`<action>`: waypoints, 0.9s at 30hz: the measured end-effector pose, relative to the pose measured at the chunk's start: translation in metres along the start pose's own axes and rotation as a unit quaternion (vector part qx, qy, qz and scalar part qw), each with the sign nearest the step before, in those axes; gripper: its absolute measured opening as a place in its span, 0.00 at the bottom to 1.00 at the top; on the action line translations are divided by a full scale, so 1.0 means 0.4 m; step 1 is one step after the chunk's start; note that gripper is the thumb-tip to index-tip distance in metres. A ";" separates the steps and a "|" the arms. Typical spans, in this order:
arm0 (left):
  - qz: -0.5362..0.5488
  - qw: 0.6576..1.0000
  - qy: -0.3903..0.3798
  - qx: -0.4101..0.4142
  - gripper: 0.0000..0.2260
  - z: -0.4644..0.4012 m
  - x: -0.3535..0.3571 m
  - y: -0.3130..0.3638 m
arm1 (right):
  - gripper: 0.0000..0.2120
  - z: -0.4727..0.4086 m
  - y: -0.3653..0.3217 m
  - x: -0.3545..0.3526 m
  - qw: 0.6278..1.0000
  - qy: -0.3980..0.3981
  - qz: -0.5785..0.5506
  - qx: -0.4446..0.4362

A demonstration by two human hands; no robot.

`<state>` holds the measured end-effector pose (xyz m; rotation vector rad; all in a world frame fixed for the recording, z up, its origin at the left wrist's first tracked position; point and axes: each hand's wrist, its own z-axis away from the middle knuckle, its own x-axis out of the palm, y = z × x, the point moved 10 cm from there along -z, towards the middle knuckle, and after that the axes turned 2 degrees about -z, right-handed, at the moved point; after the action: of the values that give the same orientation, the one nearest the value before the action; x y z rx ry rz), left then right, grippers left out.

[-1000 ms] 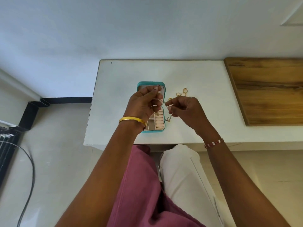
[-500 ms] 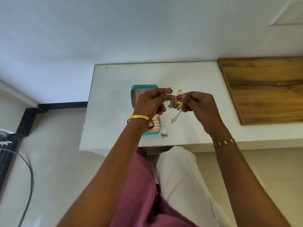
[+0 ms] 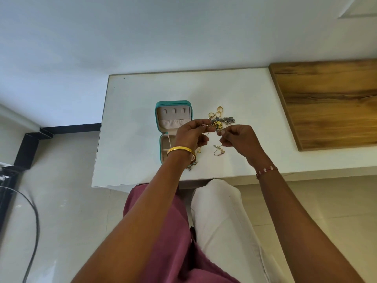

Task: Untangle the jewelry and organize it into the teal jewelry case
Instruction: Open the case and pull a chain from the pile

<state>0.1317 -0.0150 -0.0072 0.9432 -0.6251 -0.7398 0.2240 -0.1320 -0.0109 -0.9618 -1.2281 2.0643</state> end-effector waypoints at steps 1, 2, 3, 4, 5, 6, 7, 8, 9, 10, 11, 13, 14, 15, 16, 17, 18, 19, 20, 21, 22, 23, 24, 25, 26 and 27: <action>0.011 1.000 -0.013 -0.007 0.13 -0.006 0.013 -0.008 | 0.08 -0.006 0.016 0.002 1.000 0.002 0.003 0.004; 0.016 1.000 -0.023 -0.014 0.13 -0.011 0.024 -0.017 | 0.08 -0.010 0.028 0.004 1.000 0.004 0.009 0.005; 0.010 0.999 -0.027 -0.021 0.13 -0.015 0.032 -0.026 | 0.07 -0.012 0.037 0.006 1.000 0.004 0.020 0.004; -0.008 0.999 -0.029 -0.029 0.13 -0.019 0.037 -0.038 | 0.07 -0.014 0.047 0.009 0.999 0.002 0.035 0.002; -0.039 0.998 -0.030 -0.035 0.13 -0.023 0.039 -0.051 | 0.07 -0.015 0.055 0.012 0.999 0.000 0.051 0.002; -0.081 0.995 -0.031 -0.039 0.12 -0.026 0.039 -0.063 | 0.08 -0.016 0.064 0.015 0.998 -0.003 0.065 0.004; -0.128 0.990 -0.031 -0.039 0.11 -0.026 0.035 -0.072 | 0.08 -0.016 0.070 0.018 0.997 -0.006 0.077 0.003; -0.178 0.983 -0.031 -0.033 0.11 -0.027 0.028 -0.077 | 0.08 -0.014 0.073 0.020 0.996 -0.007 0.088 -0.002; -0.226 0.973 -0.030 -0.020 0.12 -0.027 0.021 -0.076 | 0.08 -0.011 0.075 0.021 0.995 -0.005 0.097 -0.008; -0.274 0.961 -0.028 -0.003 0.13 -0.026 0.013 -0.072 | 0.09 -0.009 0.075 0.022 0.994 0.000 0.106 -0.015; -0.316 0.948 -0.027 0.013 0.14 -0.025 0.007 -0.066 | 0.09 -0.007 0.076 0.023 0.993 0.006 0.114 -0.019; -0.369 0.929 -0.028 0.024 0.14 -0.027 -0.001 -0.061 | 0.09 0.000 0.077 0.026 0.992 0.017 0.122 -0.020; -0.382 0.923 -0.030 0.022 0.14 -0.027 -0.004 -0.062 | 0.09 0.005 0.076 0.029 0.992 0.020 0.127 -0.019; -0.387 0.922 -0.031 0.021 0.14 -0.025 -0.007 -0.062 | 0.09 0.010 0.074 0.032 0.991 0.025 0.134 -0.019; -0.380 0.924 -0.030 0.022 0.14 -0.022 -0.011 -0.059 | 0.09 0.017 0.070 0.033 0.989 0.033 0.141 -0.021; -0.366 0.930 -0.023 0.028 0.13 -0.017 -0.019 -0.051 | 0.08 0.024 0.065 0.032 0.988 0.044 0.144 -0.025; -0.350 0.936 -0.007 0.038 0.13 -0.010 -0.032 -0.041 | 0.08 0.032 0.060 0.033 0.988 0.055 0.143 -0.029; -0.337 0.940 0.015 0.051 0.13 -0.001 -0.052 -0.030 | 0.08 0.041 0.055 0.036 0.987 0.063 0.142 -0.033; -0.333 0.940 0.041 0.063 0.13 0.008 -0.074 -0.020 | 0.08 0.050 0.052 0.045 0.987 0.064 0.145 -0.034; -0.343 0.934 0.066 0.073 0.12 0.018 -0.098 -0.013 | 0.08 0.057 0.051 0.059 0.985 0.058 0.157 -0.034; -0.363 0.924 0.087 0.078 0.12 0.029 -0.119 -0.011 | 0.07 0.064 0.050 0.078 0.983 0.046 0.173 -0.036; -0.386 0.913 0.101 0.080 0.12 0.041 -0.137 -0.013 | 0.07 0.068 0.050 0.100 0.980 0.032 0.190 -0.038; -0.407 0.904 0.108 0.080 0.12 0.051 -0.152 -0.019 | 0.08 0.072 0.052 0.123 0.978 0.017 0.205 -0.038; -0.424 0.896 0.110 0.080 0.12 0.059 -0.162 -0.027 | 0.10 0.075 0.056 0.146 0.975 0.002 0.219 -0.032; -0.439 0.888 0.109 0.079 0.12 0.064 -0.170 -0.035 | 0.12 0.078 0.063 0.167 0.973 -0.014 0.230 -0.022; -0.454 0.881 0.106 0.078 0.12 0.068 -0.174 -0.044 | 0.15 0.081 0.071 0.189 0.970 -0.030 0.240 -0.011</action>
<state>0.0647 0.0200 -0.0212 1.4653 -0.0019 -1.4020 0.1506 -0.1043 -0.0481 -1.3182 -1.1295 2.4648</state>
